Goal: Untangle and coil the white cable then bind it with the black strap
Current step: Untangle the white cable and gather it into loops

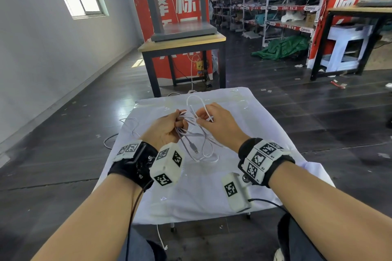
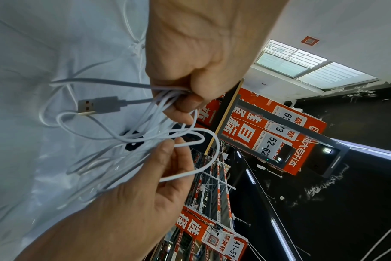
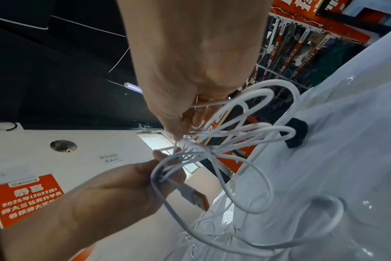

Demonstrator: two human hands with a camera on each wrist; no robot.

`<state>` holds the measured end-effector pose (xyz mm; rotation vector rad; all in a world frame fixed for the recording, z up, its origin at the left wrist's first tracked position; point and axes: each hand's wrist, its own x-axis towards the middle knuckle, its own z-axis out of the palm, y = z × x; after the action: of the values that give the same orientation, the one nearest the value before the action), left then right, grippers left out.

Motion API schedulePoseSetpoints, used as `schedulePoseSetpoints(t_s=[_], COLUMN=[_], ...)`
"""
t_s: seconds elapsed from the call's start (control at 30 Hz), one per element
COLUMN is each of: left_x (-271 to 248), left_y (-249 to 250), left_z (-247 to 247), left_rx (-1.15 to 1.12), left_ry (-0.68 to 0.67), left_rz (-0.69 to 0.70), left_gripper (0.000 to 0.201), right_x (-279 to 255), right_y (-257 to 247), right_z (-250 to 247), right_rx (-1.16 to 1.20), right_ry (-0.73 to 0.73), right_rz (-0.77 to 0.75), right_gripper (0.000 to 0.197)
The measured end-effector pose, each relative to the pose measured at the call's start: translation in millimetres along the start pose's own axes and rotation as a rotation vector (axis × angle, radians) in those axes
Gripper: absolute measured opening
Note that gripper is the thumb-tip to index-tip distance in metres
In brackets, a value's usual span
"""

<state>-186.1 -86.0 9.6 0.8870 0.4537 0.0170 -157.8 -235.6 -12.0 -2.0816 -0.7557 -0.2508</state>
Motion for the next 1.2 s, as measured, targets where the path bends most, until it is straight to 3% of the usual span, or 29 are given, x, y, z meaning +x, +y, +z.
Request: schedulePoseSetpoints(t_s=[0.2,0.33,0.5,0.57,0.7,0.8,0.87,0.97,1.03,1.1,1.2], left_x=[-1,-4,-9,-8,-7,-10,-14,-22,-26,-29,-33], left_y=[0,4,0,-1,2,6,8,10,12,12,13], left_z=[7,5,10,9,4,-2,-2,3,8,11,13], left_rx=[0.063,0.314,0.504,0.515,0.574,0.820,0.933,0.912,0.827,0.745,0.698], left_ry=[0.002,-0.060,-0.055,-0.027,-0.004,-0.097,-0.188,-0.312,-0.363,-0.394,-0.419], left_rz=[0.028,-0.004,0.116,0.163,0.297,0.410,0.422,0.356,0.314,0.298,0.294], left_gripper=[0.038,0.049,0.020,0.015,0.011,0.018,0.021,0.020,0.021,0.021,0.019], right_x=[-4,-7,-6,-4,-2,0,2,9,12,11,8], right_y=[-7,-4,-1,-4,-3,4,6,6,5,0,-5], right_z=[0,-1,1,2,3,-3,-9,-11,-12,-14,-13], right_rx=[-0.328,-0.613,-0.685,-0.687,-0.398,-0.070,0.051,0.227,0.417,0.544,0.570], right_ry=[-0.144,-0.216,-0.191,-0.224,-0.314,-0.141,-0.084,-0.242,-0.360,-0.446,-0.422], right_rz=[-0.060,-0.141,-0.247,-0.241,-0.150,-0.001,0.120,0.235,0.227,0.178,0.168], right_gripper=[0.018,0.032,0.044,0.040,0.049,0.044,0.052,0.070,0.058,0.032,0.022])
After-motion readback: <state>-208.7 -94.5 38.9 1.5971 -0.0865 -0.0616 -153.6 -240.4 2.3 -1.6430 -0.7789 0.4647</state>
